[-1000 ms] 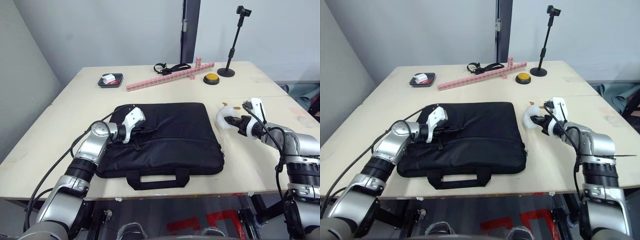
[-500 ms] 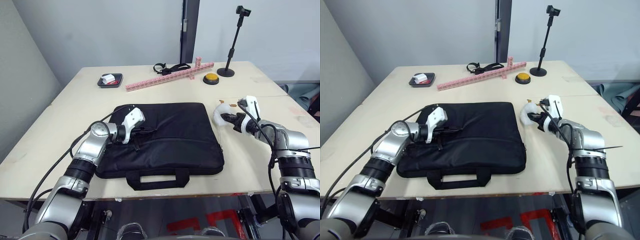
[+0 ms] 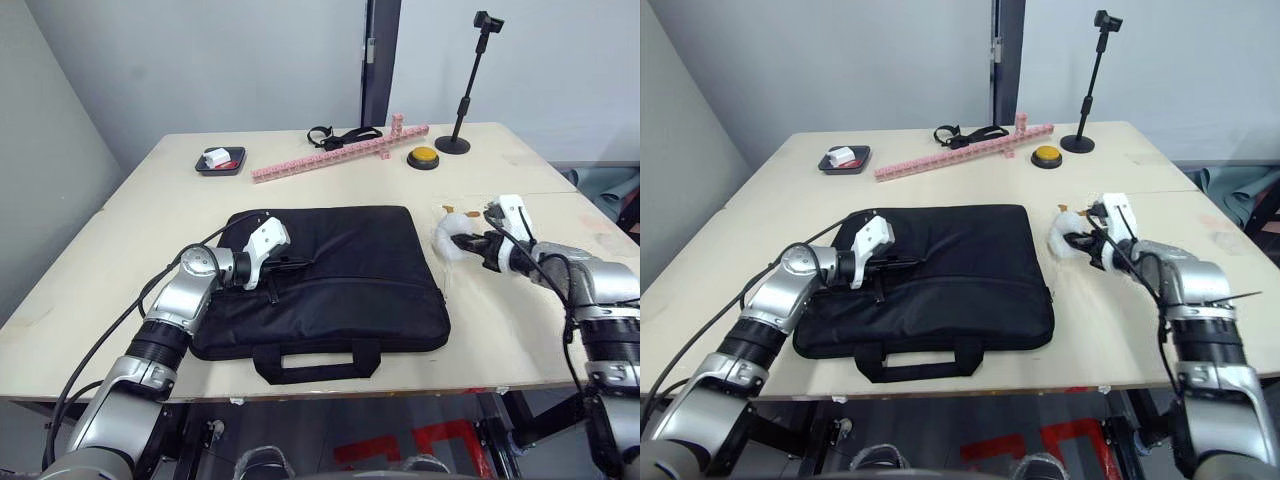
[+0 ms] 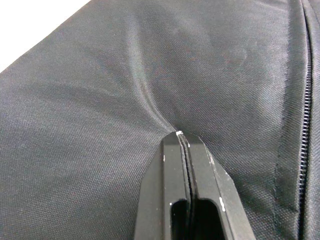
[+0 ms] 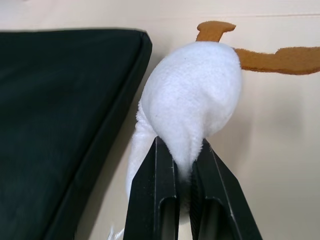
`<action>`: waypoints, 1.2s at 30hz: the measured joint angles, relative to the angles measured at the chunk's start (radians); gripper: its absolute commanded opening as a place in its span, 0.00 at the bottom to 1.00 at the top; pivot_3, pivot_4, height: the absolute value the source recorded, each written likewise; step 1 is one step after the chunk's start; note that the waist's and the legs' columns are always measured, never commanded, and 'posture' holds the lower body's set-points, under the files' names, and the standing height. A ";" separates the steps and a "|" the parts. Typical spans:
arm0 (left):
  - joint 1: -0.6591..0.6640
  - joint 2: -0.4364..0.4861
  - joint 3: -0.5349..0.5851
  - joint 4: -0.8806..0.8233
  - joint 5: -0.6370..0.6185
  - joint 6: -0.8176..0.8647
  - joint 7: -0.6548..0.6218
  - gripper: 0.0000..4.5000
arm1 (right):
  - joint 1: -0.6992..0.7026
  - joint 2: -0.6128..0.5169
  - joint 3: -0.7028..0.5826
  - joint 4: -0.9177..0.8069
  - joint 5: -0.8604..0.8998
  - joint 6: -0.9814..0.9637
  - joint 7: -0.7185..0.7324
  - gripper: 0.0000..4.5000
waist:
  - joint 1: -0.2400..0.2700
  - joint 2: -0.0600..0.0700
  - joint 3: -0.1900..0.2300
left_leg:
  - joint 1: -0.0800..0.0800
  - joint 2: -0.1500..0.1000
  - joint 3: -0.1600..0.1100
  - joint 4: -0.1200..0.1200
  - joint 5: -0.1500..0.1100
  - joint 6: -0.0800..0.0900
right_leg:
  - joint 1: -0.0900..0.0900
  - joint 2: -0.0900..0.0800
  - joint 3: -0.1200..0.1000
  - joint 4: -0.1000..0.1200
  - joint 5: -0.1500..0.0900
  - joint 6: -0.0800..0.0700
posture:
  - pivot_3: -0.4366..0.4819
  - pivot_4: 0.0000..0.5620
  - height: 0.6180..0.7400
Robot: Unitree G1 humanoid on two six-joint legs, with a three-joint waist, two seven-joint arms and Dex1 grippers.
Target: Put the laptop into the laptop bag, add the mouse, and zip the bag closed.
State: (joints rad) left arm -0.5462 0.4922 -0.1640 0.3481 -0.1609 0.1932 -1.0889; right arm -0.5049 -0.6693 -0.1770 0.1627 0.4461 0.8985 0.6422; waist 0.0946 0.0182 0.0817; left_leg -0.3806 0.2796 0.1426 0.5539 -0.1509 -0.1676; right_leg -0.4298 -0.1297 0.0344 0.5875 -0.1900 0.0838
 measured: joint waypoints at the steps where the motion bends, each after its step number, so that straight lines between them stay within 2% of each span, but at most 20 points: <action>1: 0.000 0.000 0.000 0.000 0.000 0.000 0.000 0.00 | 0.023 -0.024 0.001 -0.038 0.008 0.021 0.020 0.01 | 0.000 0.000 0.000 | 0.000 0.000 0.000 0.000 0.000 0.000 | 0.000 0.000 0.000 0.000 0.000 0.000 | 0.48 0.27 1.00; 10: 0.005 0.004 0.000 0.000 0.000 0.000 0.000 0.00 | 0.187 -0.133 0.004 -0.287 0.081 0.186 0.088 0.01 | 0.000 -0.001 -0.001 | 0.001 0.000 0.000 -0.001 0.000 0.000 | 0.000 0.000 0.000 -0.001 0.000 0.000 | 0.48 0.27 1.00; 17: 0.011 0.005 0.000 0.000 0.000 0.000 0.000 0.00 | 0.270 -0.168 -0.007 -0.368 0.125 0.280 0.088 0.01 | 0.000 -0.001 -0.003 | 0.001 0.000 0.000 -0.002 0.000 -0.001 | 0.000 0.000 0.000 -0.001 -0.001 0.002 | 0.48 0.27 1.00; 25: 0.017 0.005 0.000 0.000 0.000 0.000 -0.001 0.00 | 0.279 -0.179 -0.025 -0.401 0.188 0.388 0.080 0.01 | 0.000 0.000 -0.009 | 0.001 0.000 0.000 -0.003 -0.001 -0.001 | 0.000 0.000 0.000 -0.001 -0.002 0.004 | 0.48 0.27 1.00; 31: 0.021 0.007 0.000 -0.004 0.000 0.000 -0.001 0.00 | 0.279 -0.189 -0.025 -0.386 0.191 0.382 0.086 0.49 | 0.000 0.001 -0.010 | 0.001 0.000 0.000 -0.003 -0.001 -0.001 | 0.000 0.000 0.000 -0.001 -0.002 0.004 | 0.48 0.27 1.00; 36: 0.027 0.010 0.000 -0.013 0.000 0.000 -0.001 0.00 | 0.283 -0.291 -0.025 -0.376 0.194 0.340 0.155 0.86 | 0.001 0.001 -0.010 | 0.001 0.000 0.001 -0.003 -0.001 -0.001 | 0.000 0.000 0.000 -0.002 -0.003 0.004 | 0.48 0.27 1.00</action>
State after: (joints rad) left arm -0.5191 0.5017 -0.1640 0.3353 -0.1609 0.1935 -1.0896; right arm -0.2221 -0.9601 -0.2020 -0.2136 0.6400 1.2385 0.7970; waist 0.0960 0.0192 0.0712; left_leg -0.3793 0.2797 0.1431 0.5506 -0.1518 -0.1689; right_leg -0.4293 -0.1299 0.0345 0.5856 -0.1926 0.0883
